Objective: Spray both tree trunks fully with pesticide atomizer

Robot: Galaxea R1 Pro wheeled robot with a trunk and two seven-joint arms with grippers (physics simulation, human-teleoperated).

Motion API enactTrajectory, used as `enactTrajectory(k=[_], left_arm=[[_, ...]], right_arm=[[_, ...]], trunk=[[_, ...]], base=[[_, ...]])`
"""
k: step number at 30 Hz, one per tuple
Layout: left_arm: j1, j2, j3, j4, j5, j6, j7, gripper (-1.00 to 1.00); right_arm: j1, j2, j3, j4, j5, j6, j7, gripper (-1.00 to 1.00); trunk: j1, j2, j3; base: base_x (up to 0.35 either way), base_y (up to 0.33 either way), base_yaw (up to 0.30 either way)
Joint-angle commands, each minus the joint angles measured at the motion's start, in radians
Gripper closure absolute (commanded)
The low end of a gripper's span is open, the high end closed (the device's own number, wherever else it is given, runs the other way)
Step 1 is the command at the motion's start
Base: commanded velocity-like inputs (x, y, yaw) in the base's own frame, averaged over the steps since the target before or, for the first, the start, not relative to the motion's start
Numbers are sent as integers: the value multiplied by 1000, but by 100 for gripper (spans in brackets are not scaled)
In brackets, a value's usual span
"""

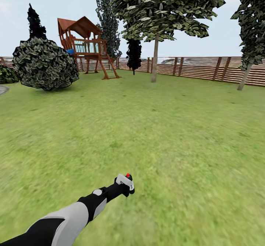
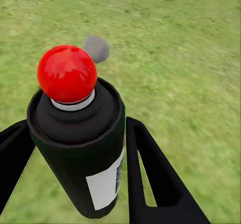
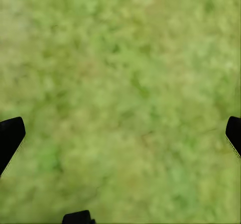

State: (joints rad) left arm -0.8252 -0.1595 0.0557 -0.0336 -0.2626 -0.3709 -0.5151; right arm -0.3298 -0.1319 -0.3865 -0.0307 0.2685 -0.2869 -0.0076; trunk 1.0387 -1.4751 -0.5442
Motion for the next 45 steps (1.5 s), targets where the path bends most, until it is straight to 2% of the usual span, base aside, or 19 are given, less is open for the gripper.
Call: enactTrajectory(k=[1, 29, 41, 45], left_arm=[[0, 0, 1, 0, 0, 0, 1, 100], [0, -1, 1, 0, 0, 0, 1, 100], [0, -1, 1, 0, 0, 0, 1, 100], [0, -1, 1, 0, 0, 0, 1, 100]], right_arm=[[0, 0, 0, 0, 0, 0, 0, -100], [0, 0, 0, 0, 0, 0, 0, -100], [0, 5, 1, 0, 0, -1, 1, -100], [0, 7, 1, 0, 0, 0, 2, -100]], trunk=[[0, 0, 0], [0, 0, 0], [0, 0, 0], [0, 0, 0]], base=[[337, -82, 0], [318, -150, 0], [344, -21, 0], [347, 0, -185]])
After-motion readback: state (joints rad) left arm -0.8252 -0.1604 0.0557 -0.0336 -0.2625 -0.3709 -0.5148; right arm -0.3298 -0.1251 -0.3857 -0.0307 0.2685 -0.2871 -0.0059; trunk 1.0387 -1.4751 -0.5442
